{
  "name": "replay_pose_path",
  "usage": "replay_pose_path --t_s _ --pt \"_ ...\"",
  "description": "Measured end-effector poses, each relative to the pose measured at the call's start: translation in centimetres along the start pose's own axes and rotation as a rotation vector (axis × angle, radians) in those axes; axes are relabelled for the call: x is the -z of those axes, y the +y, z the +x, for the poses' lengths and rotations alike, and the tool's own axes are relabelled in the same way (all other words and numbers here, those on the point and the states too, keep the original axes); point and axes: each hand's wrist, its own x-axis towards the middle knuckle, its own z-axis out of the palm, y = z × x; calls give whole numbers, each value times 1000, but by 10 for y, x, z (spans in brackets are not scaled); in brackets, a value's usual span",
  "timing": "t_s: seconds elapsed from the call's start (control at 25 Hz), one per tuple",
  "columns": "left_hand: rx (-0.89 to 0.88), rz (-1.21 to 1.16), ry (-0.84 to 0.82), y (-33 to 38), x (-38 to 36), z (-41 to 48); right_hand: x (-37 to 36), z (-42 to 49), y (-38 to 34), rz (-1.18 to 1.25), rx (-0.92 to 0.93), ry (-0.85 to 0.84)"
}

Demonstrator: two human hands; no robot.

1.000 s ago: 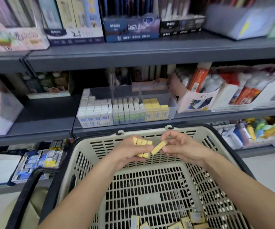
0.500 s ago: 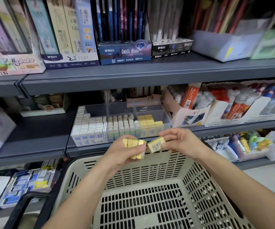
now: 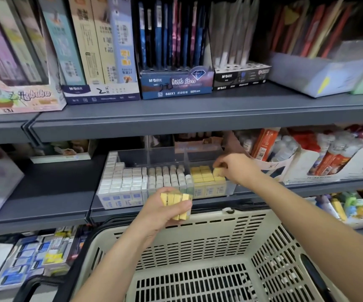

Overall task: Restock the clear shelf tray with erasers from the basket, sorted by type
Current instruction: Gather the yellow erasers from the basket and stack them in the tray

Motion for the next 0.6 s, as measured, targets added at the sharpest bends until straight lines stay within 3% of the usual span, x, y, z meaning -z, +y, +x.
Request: replay_pose_path --t_s 0.24,0.32,0.44,0.48,0.6 --pt "26 -3 3 1 0 1 -4 15 3 -31 40 -212" --pt "39 -17 -2 3 0 1 0 11 -2 -45 38 -178" --pt "50 -89 -18 6 -2 -2 7 -11 -18 176 94 83" --pt "54 -124 -24 7 -3 -2 7 -23 -25 299 159 78" --pt "51 -172 -37 8 -12 -2 3 -60 -47 584 250 -151"
